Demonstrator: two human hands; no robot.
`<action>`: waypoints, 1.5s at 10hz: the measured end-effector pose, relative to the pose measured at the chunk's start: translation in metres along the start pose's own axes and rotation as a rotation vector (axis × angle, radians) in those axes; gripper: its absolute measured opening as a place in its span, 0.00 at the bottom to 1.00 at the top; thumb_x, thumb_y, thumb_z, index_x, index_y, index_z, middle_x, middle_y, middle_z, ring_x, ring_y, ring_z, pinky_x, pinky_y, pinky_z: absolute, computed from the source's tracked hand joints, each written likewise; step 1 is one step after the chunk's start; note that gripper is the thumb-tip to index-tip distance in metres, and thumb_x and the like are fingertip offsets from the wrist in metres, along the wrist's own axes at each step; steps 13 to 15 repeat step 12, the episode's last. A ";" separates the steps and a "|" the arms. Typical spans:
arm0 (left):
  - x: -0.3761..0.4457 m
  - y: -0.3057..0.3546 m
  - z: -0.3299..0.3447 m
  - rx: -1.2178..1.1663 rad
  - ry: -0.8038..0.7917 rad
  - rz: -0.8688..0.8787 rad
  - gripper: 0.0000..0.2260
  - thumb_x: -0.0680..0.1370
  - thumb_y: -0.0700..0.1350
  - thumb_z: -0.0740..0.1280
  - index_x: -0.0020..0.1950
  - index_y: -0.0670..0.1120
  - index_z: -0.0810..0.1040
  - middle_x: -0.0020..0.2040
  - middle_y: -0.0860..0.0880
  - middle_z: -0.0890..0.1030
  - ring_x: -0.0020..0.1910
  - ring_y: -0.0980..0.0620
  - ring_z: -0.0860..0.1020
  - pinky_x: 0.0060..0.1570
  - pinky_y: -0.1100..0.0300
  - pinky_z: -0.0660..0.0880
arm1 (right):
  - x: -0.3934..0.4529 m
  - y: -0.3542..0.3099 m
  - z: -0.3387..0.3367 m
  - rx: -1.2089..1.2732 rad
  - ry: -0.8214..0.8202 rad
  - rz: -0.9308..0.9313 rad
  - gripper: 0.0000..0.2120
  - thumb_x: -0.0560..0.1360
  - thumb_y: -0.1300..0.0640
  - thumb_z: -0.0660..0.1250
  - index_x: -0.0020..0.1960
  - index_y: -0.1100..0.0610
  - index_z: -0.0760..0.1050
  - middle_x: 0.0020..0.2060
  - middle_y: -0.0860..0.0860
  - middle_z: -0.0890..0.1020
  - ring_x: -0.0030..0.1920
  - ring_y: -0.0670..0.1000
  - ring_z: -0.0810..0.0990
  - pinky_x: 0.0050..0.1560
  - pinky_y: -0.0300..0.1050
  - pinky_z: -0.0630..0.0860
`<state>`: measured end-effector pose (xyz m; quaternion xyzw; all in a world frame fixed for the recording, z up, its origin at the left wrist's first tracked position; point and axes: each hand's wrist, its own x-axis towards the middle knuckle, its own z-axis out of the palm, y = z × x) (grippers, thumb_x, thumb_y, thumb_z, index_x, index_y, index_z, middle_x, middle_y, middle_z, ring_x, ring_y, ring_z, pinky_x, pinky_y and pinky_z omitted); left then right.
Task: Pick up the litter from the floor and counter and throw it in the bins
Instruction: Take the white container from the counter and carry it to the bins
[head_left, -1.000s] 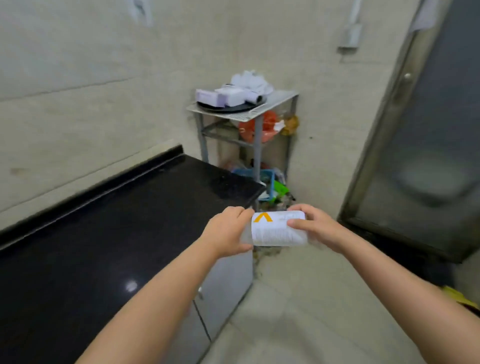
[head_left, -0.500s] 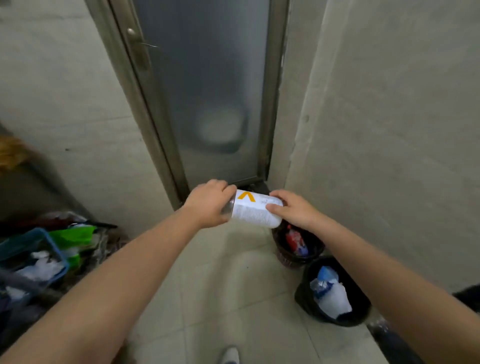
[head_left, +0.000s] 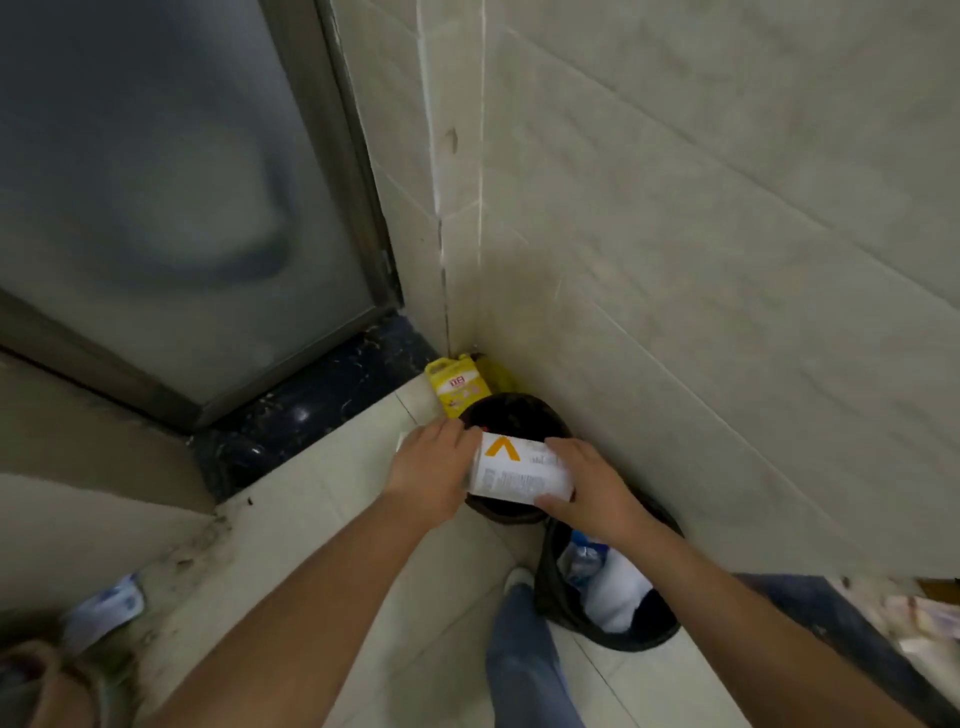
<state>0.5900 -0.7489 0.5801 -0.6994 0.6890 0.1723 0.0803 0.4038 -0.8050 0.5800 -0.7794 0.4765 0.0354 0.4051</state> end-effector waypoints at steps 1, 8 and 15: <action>0.071 -0.007 0.053 -0.083 -0.103 -0.023 0.28 0.75 0.47 0.64 0.72 0.46 0.58 0.69 0.46 0.67 0.67 0.50 0.65 0.64 0.56 0.65 | 0.067 0.051 0.015 0.010 -0.031 0.076 0.31 0.73 0.58 0.66 0.71 0.61 0.55 0.71 0.59 0.61 0.70 0.55 0.62 0.68 0.45 0.61; 0.295 -0.051 0.398 -0.039 -0.366 0.068 0.31 0.75 0.40 0.65 0.74 0.42 0.53 0.74 0.39 0.58 0.73 0.41 0.55 0.75 0.50 0.49 | 0.254 0.277 0.257 -0.247 -0.407 0.190 0.39 0.66 0.43 0.71 0.69 0.60 0.62 0.67 0.60 0.70 0.68 0.58 0.66 0.73 0.51 0.54; 0.276 -0.092 0.362 -0.082 -0.274 0.084 0.23 0.81 0.45 0.54 0.75 0.44 0.54 0.77 0.43 0.53 0.76 0.45 0.48 0.75 0.52 0.44 | 0.254 0.266 0.248 -0.418 -0.642 0.129 0.22 0.75 0.46 0.61 0.64 0.57 0.68 0.62 0.57 0.73 0.63 0.55 0.69 0.63 0.45 0.66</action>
